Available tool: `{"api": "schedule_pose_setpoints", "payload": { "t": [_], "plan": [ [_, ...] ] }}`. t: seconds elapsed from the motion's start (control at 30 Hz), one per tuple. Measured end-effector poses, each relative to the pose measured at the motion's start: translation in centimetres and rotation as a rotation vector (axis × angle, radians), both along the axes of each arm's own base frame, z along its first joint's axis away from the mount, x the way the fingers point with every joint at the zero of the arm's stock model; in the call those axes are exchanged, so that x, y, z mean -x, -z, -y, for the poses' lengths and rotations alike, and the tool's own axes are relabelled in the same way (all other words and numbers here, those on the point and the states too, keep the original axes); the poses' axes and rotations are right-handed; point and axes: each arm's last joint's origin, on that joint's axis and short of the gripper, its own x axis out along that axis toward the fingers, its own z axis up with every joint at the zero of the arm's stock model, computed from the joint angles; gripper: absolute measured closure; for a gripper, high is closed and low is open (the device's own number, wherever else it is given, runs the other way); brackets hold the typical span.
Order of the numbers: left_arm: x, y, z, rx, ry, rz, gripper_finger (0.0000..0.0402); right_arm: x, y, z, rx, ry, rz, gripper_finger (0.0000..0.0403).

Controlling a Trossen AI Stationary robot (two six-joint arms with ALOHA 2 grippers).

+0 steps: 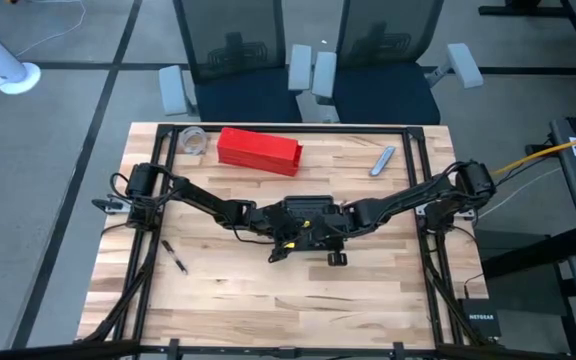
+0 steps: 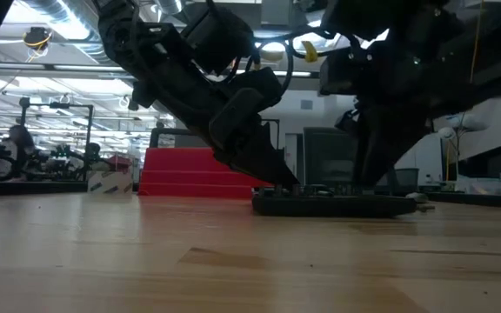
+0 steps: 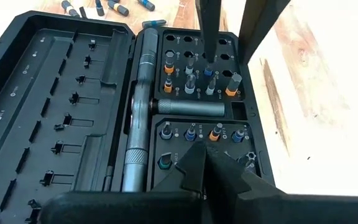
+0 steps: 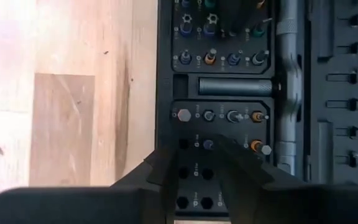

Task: Prefit tool cases
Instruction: Remove the screwdriver bit from the tool case

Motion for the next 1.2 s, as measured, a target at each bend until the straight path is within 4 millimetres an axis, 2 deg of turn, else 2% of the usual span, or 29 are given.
{"api": "schedule_pose_setpoints", "payload": {
  "t": [0.6, 0.93, 1.1, 1.2],
  "plan": [
    [0.0, 0.0, 0.0, -0.005, 0.004, 0.000, 0.0401, -0.2, 0.5, 0.1, 0.031, 0.012, 0.002, 0.0308],
    [0.0, 0.0, 0.0, -0.006, 0.005, 0.001, 0.0401, -0.4, 1.5, 0.0, 0.020, 0.006, -0.038, 0.0349],
    [0.0, 0.0, 0.0, -0.006, 0.005, -0.003, 0.0401, -0.5, 1.3, 0.0, -0.003, 0.039, -0.023, 0.0389],
    [0.0, 0.0, 0.0, -0.005, 0.005, -0.002, 0.0401, -0.7, 0.8, 0.0, -0.006, 0.060, -0.042, 0.0394]
  ]
}}
